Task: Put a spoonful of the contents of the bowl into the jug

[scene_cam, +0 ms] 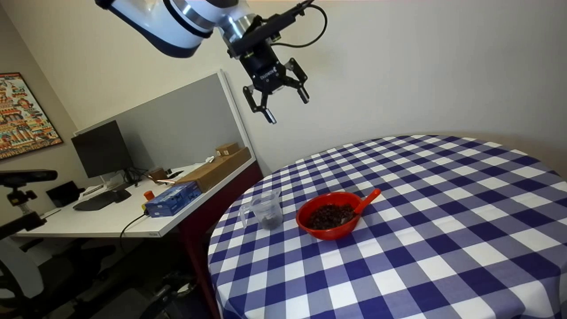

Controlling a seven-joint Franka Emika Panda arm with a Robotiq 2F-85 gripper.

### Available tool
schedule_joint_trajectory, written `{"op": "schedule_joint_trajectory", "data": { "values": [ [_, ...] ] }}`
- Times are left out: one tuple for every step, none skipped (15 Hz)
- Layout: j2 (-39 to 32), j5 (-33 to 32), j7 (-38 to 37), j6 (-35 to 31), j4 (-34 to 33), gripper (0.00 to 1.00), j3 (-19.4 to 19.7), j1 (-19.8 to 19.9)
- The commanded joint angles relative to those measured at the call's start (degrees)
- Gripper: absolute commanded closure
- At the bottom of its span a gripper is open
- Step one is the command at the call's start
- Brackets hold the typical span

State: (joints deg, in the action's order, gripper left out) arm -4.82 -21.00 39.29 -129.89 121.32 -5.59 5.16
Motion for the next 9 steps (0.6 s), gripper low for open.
{"op": "schedule_joint_trajectory", "data": {
  "values": [
    [8.2, 9.1, -3.9, 2.4, 3.8, 0.0, 1.5, -2.2],
    [9.9, 11.2, -5.2, 2.8, 4.0, 0.0, 1.9, -2.5],
    [11.7, 13.0, -6.3, 3.5, 4.2, 0.0, 2.5, -2.7],
    [13.9, 14.7, -7.3, 4.3, 4.4, 0.0, 3.2, -2.8],
    [15.7, 16.1, -8.3, 4.8, 4.5, 0.0, 3.9, -2.8],
    [17.9, 17.4, -9.1, 5.8, 4.6, 0.0, 4.9, -2.7],
    [19.8, 18.5, -10.1, 6.4, 4.7, 0.0, 5.9, -2.7],
    [21.7, 19.4, -11.3, 6.9, 4.9, 0.0, 6.8, -2.6],
    [23.4, 20.0, -12.8, 7.0, 5.2, 0.0, 7.7, -2.6]
  ]
}}
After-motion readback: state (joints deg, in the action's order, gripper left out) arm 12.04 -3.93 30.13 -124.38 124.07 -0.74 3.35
